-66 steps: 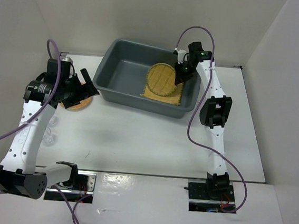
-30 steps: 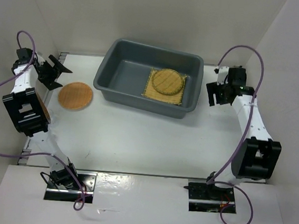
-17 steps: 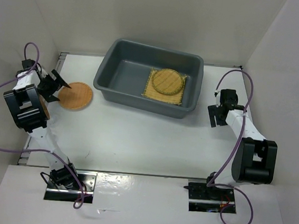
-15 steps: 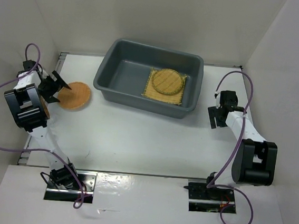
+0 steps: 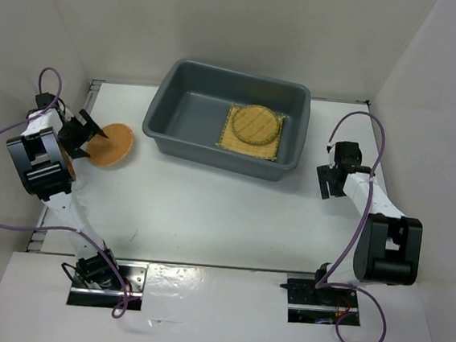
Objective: Place the mixed dishes into the plastic bin
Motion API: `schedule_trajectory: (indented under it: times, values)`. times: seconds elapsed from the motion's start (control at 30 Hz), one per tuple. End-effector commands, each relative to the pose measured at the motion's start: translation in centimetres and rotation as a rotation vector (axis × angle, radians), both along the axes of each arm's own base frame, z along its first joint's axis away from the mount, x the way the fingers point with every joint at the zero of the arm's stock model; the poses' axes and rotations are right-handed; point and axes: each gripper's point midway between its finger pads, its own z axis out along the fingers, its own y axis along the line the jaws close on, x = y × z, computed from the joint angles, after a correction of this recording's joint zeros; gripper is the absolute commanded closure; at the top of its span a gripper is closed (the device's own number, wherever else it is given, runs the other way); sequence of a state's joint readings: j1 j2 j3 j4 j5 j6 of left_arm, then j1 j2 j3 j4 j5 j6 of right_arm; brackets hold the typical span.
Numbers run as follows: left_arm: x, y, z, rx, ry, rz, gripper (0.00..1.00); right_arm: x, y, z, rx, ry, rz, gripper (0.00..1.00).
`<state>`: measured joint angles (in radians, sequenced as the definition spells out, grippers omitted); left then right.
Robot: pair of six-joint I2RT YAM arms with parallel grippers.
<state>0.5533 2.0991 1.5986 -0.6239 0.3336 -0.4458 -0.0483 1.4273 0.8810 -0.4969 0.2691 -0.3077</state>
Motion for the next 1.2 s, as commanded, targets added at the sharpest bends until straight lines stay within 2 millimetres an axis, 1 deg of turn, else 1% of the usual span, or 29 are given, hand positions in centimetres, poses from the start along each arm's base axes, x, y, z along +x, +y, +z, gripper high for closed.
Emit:
schedule_trajectory:
  times: [0.0, 0.03, 0.1, 0.13, 0.23, 0.27, 0.3, 0.33, 0.37, 0.4, 0.43, 0.47, 0.53, 0.6, 0.7, 0.73, 0.83, 0.93, 0.97, 1.0, 1.07, 1.1, 1.13, 1.17]
  values:
    - [0.9, -0.1, 3.6, 0.013, -0.096, -0.030, 0.00, 0.7, 0.4, 0.8, 0.008, -0.064, 0.007, 0.17]
    - [1.1, 0.0, 4.0, 0.018, -0.105, -0.030, 0.00, 0.8, 0.6, 0.7, 0.017, -0.064, 0.013, 0.17]
    - [2.0, -0.3, 5.8, -0.003, -0.156, -0.033, 0.00, 0.8, 0.6, 0.7, 0.017, -0.064, 0.013, 0.17]
    - [2.3, -0.4, 6.0, -0.011, -0.172, -0.041, 0.00, 0.8, 0.7, 0.7, 0.025, -0.064, 0.018, 0.17]
    - [3.2, -0.6, 7.6, -0.032, -0.219, -0.043, 0.00, 0.8, 0.9, 0.6, 0.033, -0.065, 0.022, 0.17]
    - [3.2, -0.7, 7.7, -0.039, -0.223, -0.047, 0.00, 0.8, 0.9, 0.6, 0.033, -0.065, 0.022, 0.17]
    - [3.4, -0.6, 8.5, -0.031, -0.236, -0.048, 0.00, 0.8, 0.9, 0.6, 0.033, -0.065, 0.022, 0.17]
    - [3.4, -0.6, 8.6, -0.031, -0.236, -0.048, 0.00, 0.9, 0.9, 0.9, 0.037, -0.076, 0.015, 0.17]
    - [3.3, -0.4, 9.2, -0.016, -0.240, -0.043, 0.00, 0.6, 0.9, 0.6, 0.037, -0.067, 0.015, 0.17]
    - [3.1, -0.4, 9.0, -0.008, -0.224, -0.045, 0.00, 0.6, 0.9, 0.6, 0.037, -0.067, 0.015, 0.17]
    - [3.1, 0.3, 9.5, 0.032, -0.223, -0.028, 0.00, 0.6, 0.9, 0.6, 0.037, -0.067, 0.015, 0.17]
    - [2.7, 0.5, 9.4, 0.040, -0.199, -0.017, 0.00, 0.6, 0.9, 0.6, 0.037, -0.067, 0.015, 0.17]
    - [1.9, 1.4, 8.6, 0.098, -0.149, -0.005, 0.00, 0.7, 1.1, 0.8, 0.046, -0.077, 0.021, 0.17]
    - [1.6, 2.0, 8.6, 0.130, -0.129, 0.000, 0.00, 0.7, 1.3, 0.8, 0.054, -0.077, 0.026, 0.17]
    - [0.7, 2.9, 6.5, 0.167, -0.051, 0.006, 0.00, 0.5, 1.3, 0.7, 0.054, -0.068, 0.025, 0.17]
    - [0.3, 3.1, 5.3, 0.156, -0.025, 0.005, 0.00, 0.5, 1.3, 0.7, 0.054, -0.068, 0.025, 0.17]
    - [-0.2, 2.3, 3.2, 0.105, 0.011, -0.008, 0.00, 0.1, 1.7, 0.6, 0.078, -0.056, 0.039, 0.16]
    - [-0.8, 2.0, 1.5, 0.090, 0.034, -0.010, 0.00, -0.4, 1.8, 0.6, 0.077, -0.036, 0.061, 0.16]
    - [-0.6, 2.1, 1.5, 0.095, 0.026, -0.009, 0.00, -0.6, 2.0, 0.3, 0.082, -0.025, 0.076, 0.16]
    - [-0.9, 1.7, 0.7, 0.080, 0.040, -0.022, 0.00, -0.8, 2.4, 0.4, 0.098, -0.021, 0.101, 0.16]
    - [-1.1, 1.7, -0.4, 0.070, 0.061, -0.031, 0.00, -1.3, 2.7, 0.2, 0.111, -0.010, 0.119, 0.16]
    - [-1.2, 1.6, -1.3, 0.059, 0.078, -0.032, 0.00, -1.5, 2.9, 0.5, 0.115, -0.010, 0.134, 0.16]
    - [-1.3, 1.5, -1.7, 0.053, 0.087, -0.032, 0.00, -2.1, 3.1, 0.0, 0.120, 0.017, 0.149, 0.16]
    - [-1.4, 1.5, -2.1, 0.052, 0.093, -0.041, 0.00, -2.0, 3.1, 0.3, 0.119, 0.006, 0.150, 0.16]
